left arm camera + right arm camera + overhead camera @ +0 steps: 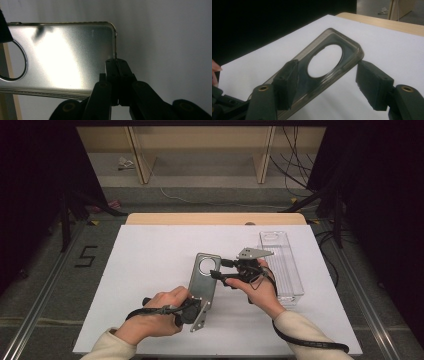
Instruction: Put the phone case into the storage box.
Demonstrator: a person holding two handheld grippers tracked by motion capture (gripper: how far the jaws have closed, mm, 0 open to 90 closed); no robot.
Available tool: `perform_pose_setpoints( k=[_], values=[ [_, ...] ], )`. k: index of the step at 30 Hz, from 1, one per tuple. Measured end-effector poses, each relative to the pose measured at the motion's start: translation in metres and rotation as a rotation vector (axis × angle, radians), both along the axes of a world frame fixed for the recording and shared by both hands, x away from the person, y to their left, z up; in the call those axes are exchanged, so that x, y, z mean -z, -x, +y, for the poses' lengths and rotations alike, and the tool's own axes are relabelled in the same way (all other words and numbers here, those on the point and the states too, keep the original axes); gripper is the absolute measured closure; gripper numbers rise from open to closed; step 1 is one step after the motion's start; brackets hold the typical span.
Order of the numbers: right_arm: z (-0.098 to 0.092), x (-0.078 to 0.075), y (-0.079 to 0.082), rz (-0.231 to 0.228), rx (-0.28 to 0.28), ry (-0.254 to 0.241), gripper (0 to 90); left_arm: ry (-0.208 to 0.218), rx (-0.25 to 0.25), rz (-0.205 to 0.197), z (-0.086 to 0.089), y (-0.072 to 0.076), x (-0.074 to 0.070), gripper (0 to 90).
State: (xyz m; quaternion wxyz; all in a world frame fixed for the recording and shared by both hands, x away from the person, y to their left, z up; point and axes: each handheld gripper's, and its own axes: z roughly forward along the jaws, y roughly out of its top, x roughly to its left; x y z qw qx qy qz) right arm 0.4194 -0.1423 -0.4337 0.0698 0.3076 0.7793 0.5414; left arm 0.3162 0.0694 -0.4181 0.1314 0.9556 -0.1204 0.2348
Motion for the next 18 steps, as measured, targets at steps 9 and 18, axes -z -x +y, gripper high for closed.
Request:
perform_pose_setpoints(
  k=[9, 18],
  values=[
    [0.0003, -0.0014, -0.0064, 0.023, 0.016, -0.010, 48.3, -0.009, -0.003, 0.008, -0.0001, 0.0004, 0.0018, 88.8],
    [-0.0017, -0.0034, -0.0102, 0.041, 0.033, -0.017, 57.8, -0.015, 0.002, 0.001, -0.0006, -0.0001, 0.0027, 88.8]
  ],
)
